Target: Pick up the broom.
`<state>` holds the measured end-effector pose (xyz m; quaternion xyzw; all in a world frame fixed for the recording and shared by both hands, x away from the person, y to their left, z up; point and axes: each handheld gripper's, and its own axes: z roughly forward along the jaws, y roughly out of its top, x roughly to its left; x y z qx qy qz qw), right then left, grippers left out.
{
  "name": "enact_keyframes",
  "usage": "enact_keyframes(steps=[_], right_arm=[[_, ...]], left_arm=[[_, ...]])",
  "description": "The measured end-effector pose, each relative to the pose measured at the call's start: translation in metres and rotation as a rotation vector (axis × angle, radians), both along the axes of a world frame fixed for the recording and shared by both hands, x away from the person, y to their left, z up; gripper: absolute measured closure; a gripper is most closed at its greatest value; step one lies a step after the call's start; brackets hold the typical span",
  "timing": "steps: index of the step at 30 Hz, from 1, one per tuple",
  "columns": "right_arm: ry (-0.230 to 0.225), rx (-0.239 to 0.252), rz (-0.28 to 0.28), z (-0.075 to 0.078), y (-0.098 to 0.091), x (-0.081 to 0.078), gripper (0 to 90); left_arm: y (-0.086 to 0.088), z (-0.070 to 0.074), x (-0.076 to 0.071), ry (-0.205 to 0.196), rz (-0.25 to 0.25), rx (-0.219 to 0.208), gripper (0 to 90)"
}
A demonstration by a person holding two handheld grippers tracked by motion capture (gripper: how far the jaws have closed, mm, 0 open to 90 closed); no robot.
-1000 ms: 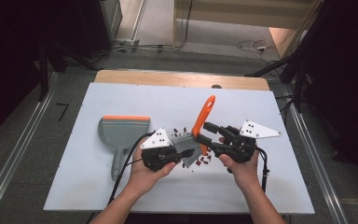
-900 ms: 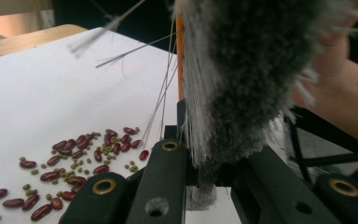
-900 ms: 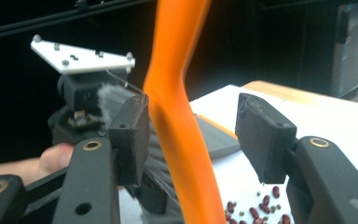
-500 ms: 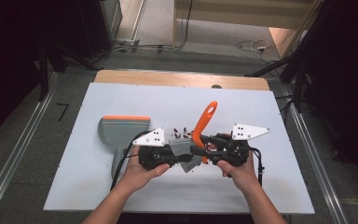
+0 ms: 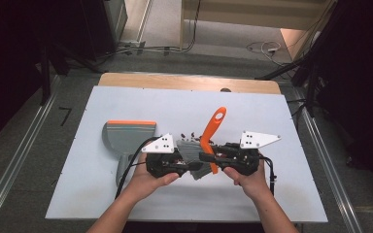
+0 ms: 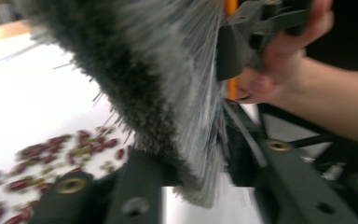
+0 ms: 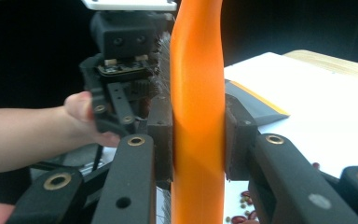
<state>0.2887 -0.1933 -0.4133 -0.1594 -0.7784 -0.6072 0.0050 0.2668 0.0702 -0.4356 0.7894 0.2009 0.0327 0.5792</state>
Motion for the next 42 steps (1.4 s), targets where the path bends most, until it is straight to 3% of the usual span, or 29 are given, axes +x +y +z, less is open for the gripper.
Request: enact_keyframes(steps=[3,9,16,21,23,27,32,35,42], right_arm=[[-0.006,-0.011,-0.041,0.001,-0.002,0.001,68.2],[0.008,-0.028,-0.145,0.002,-0.013,0.007,68.2],[0.008,-0.073,-0.283,0.003,-0.024,0.013,68.3],[-0.010,-0.133,-0.383,0.003,-0.030,0.016,68.3],[-0.010,-0.139,-0.395,0.004,-0.030,0.017,68.3],[-0.029,-0.204,-0.475,0.006,-0.034,0.019,68.3],[-0.014,-0.238,-0.541,0.006,-0.039,0.023,68.3],[-0.045,-0.312,-0.595,0.004,-0.037,0.023,68.3],[-0.027,-0.335,-0.614,0.000,-0.037,0.028,68.3]], left_arm=[[0.006,-0.001,0.001,0.001,0.064,-0.005,49.7],[0.017,0.000,-0.001,-0.023,0.189,0.033,18.3],[0.031,-0.001,-0.006,-0.023,0.230,0.040,4.7],[0.042,-0.005,-0.011,-0.028,0.242,0.040,1.3],[0.045,-0.005,-0.011,-0.027,0.245,0.038,0.3],[0.051,-0.006,-0.013,-0.035,0.254,0.030,0.0],[0.057,-0.009,-0.013,-0.034,0.259,0.037,0.0],[0.061,-0.010,-0.012,-0.030,0.269,0.020,0.0],[0.067,-0.014,-0.016,-0.029,0.307,0.020,0.0]])
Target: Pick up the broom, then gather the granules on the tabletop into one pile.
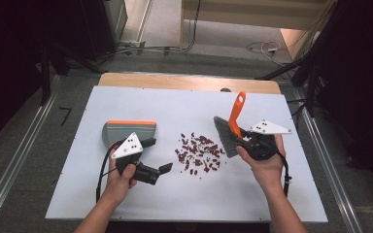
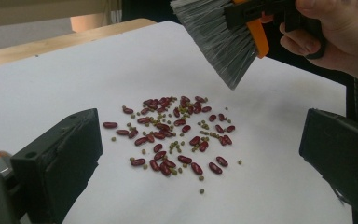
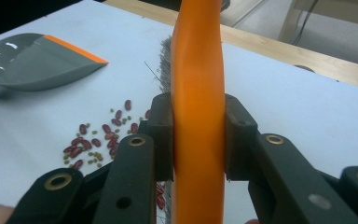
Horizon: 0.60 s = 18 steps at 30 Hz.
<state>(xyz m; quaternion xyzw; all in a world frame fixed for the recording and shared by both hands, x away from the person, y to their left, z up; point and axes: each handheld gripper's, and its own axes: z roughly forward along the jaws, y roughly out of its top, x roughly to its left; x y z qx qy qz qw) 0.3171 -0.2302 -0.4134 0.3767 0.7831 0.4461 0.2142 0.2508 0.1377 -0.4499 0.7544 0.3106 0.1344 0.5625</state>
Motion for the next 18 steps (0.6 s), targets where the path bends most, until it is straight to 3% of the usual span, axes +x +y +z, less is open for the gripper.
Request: enact_keyframes(steps=[7,13,15,16,17,18], right_arm=[[0.000,-0.089,-0.030,-0.001,0.002,0.009,68.2],[-0.020,-0.234,-0.030,-0.008,0.014,0.025,68.2],[-0.023,-0.254,-0.029,-0.009,0.016,0.028,68.2],[-0.031,-0.296,-0.028,-0.012,0.021,0.033,68.2],[-0.031,-0.296,-0.028,-0.012,0.021,0.033,68.2],[-0.035,-0.347,-0.041,-0.014,0.026,0.035,68.2]], left_arm=[[0.010,-0.001,-0.007,-0.003,0.023,0.002,0.0],[0.017,-0.006,-0.014,0.003,0.030,0.024,0.0],[0.019,-0.006,-0.015,0.002,0.028,0.025,0.0],[0.020,-0.006,-0.016,0.001,0.031,0.026,0.0],[0.021,-0.006,-0.016,0.001,0.034,0.022,0.0],[0.021,-0.006,-0.015,0.003,0.038,0.016,0.0]])
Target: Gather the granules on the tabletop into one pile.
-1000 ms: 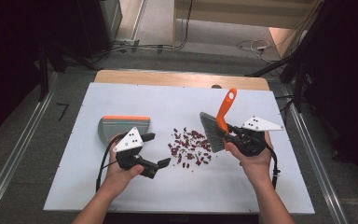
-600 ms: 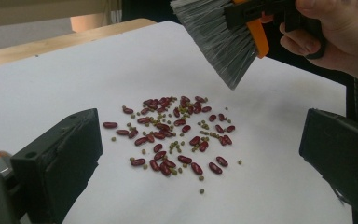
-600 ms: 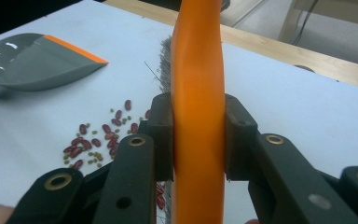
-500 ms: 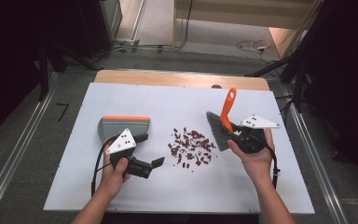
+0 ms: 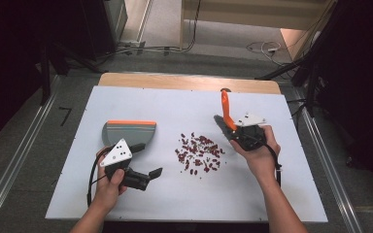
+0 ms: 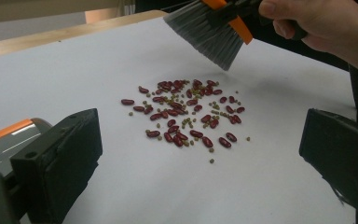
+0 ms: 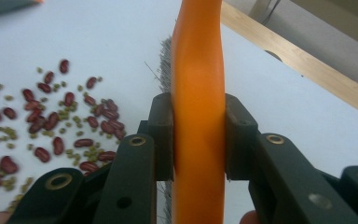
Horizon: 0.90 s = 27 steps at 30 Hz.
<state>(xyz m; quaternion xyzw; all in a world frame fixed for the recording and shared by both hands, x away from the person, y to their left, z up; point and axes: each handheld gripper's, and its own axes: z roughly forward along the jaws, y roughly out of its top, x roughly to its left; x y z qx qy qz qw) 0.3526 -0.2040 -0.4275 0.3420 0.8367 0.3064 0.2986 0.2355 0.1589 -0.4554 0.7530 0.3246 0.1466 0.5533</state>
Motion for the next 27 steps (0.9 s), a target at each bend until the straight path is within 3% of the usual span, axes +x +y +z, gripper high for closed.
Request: enact_keyframes(steps=[5,7,10,21,27], right_arm=[[-0.019,-0.105,0.035,-0.008,0.011,0.007,68.1],[-0.020,-0.117,0.049,-0.010,0.015,0.010,68.1],[-0.013,-0.110,0.067,-0.011,0.018,0.012,68.2],[0.055,-0.144,0.194,-0.027,0.060,0.025,68.8],[0.098,-0.139,0.220,-0.028,0.062,0.024,69.0]], left_arm=[[0.001,-0.001,0.000,0.001,0.003,0.002,0.0],[0.002,-0.001,-0.002,0.003,0.004,0.004,0.0],[0.004,0.000,-0.005,0.003,0.012,0.004,0.0],[0.014,0.000,-0.019,0.000,0.052,0.008,0.0],[0.015,0.000,-0.019,0.000,0.053,0.008,0.0]])
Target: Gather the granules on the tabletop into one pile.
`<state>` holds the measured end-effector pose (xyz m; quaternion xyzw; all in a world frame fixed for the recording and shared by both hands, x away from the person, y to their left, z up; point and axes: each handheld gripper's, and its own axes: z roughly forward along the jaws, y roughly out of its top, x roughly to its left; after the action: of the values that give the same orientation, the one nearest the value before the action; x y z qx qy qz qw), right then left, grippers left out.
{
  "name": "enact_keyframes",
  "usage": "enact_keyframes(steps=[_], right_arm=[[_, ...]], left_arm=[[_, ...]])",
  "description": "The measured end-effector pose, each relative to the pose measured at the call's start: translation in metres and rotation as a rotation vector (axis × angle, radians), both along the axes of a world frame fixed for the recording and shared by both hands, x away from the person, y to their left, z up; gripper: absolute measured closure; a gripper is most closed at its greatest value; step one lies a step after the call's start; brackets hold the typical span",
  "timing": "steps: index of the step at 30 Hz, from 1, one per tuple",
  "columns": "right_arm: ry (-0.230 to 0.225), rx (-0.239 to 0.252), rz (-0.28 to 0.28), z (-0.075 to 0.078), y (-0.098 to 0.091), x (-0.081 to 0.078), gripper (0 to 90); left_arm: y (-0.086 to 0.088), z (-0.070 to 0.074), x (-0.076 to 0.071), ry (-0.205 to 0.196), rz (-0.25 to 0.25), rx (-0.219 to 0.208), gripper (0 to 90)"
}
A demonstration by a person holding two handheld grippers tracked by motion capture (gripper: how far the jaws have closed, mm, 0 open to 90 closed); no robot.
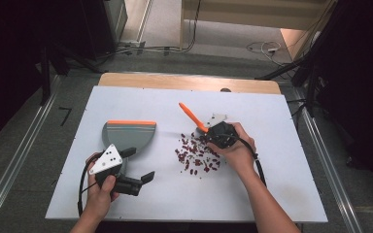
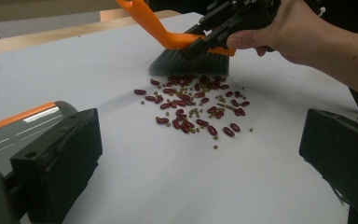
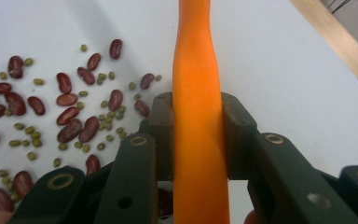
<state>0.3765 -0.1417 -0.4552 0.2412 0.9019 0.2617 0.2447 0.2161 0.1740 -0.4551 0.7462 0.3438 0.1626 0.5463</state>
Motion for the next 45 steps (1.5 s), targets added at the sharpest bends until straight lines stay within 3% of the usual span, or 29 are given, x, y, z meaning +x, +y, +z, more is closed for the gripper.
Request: enact_keyframes(steps=[4,6,9,15,18,19,27,29,34,35,37,41,44,45], right_arm=[[0.028,-0.021,0.017,0.000,0.003,-0.005,69.0],[0.017,-0.037,0.035,-0.001,0.003,-0.008,69.0],[0.050,-0.027,0.057,0.001,0.001,-0.012,68.9],[0.069,-0.018,0.084,0.001,-0.001,-0.020,68.9],[0.066,-0.026,0.098,0.003,-0.001,-0.024,68.9],[0.042,-0.037,0.100,0.004,-0.002,-0.024,69.0],[-0.014,0.007,0.051,0.016,-0.012,-0.009,69.0],[-0.016,0.018,0.048,0.020,-0.008,-0.002,69.0],[-0.025,-0.034,0.072,0.019,0.018,0.018,69.0],[-0.015,-0.069,0.081,0.014,0.028,0.025,69.0],[0.010,-0.090,0.096,0.008,0.036,0.029,69.0],[0.065,-0.062,0.138,0.005,0.044,0.027,69.0],[0.072,-0.067,0.144,0.005,0.044,0.023,68.8],[0.092,-0.040,0.166,0.005,0.041,0.019,68.9]], left_arm=[[-0.002,-0.001,0.002,0.004,-0.005,0.003,0.0],[-0.004,-0.001,0.003,0.004,-0.008,0.006,0.0],[-0.006,-0.001,0.004,0.006,-0.016,0.006,0.0],[-0.008,-0.001,0.005,0.004,-0.021,0.006,0.0],[-0.008,-0.001,0.004,0.003,-0.019,0.006,0.0],[-0.008,-0.001,0.004,0.001,-0.017,0.008,0.0],[-0.005,0.001,0.003,-0.001,-0.004,-0.014,0.0],[-0.006,0.001,0.003,-0.001,-0.009,-0.015,0.0],[-0.006,0.002,0.003,-0.001,-0.017,-0.017,0.0],[-0.006,0.001,0.003,-0.003,-0.018,-0.020,0.0],[-0.004,0.001,0.003,-0.003,-0.015,-0.021,0.0],[0.000,0.001,0.004,0.001,-0.009,-0.028,0.0],[0.000,0.000,0.005,0.002,-0.008,-0.031,0.0],[0.000,0.000,0.004,0.003,-0.007,-0.030,0.0]])
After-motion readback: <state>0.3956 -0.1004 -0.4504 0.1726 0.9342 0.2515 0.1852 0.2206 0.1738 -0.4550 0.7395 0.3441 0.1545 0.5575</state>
